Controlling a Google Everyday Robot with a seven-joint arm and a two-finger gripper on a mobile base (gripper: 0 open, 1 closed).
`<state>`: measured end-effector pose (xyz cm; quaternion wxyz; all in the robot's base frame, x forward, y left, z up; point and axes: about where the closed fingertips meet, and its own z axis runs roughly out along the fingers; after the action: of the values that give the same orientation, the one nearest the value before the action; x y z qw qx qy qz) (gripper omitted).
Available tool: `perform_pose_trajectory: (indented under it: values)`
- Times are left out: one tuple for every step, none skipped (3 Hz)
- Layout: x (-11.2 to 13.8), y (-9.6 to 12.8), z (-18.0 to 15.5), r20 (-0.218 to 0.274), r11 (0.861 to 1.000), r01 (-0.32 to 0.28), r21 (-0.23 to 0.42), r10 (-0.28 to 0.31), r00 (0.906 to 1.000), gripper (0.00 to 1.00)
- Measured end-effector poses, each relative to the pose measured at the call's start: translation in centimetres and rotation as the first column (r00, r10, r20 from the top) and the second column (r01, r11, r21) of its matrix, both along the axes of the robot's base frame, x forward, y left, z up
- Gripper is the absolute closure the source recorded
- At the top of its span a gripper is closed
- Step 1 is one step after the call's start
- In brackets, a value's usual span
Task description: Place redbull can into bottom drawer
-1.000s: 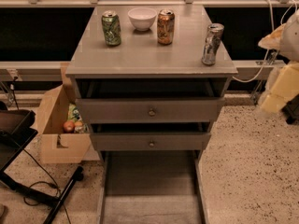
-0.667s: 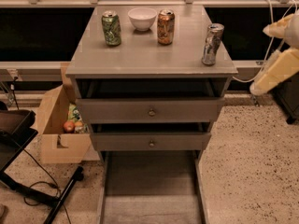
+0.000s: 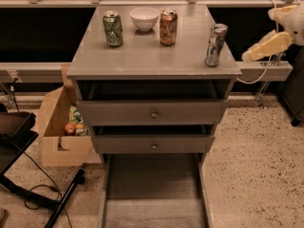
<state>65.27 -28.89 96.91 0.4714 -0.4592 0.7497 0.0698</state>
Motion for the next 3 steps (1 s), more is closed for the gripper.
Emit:
perform_pose_trajectory:
  values:
    - [4.1, 1.3, -2.2, 0.03, 0.986, -0.03, 0.164, 0.025, 0.9992, 0.0]
    - [7.3, 3.4, -5.6, 0.05, 0.939, -0.079, 0.334, 0.067, 0.9966, 0.0]
    - [9.4, 4.2, -6.9, 0.092, 0.904, -0.104, 0.415, 0.072, 0.9932, 0.0]
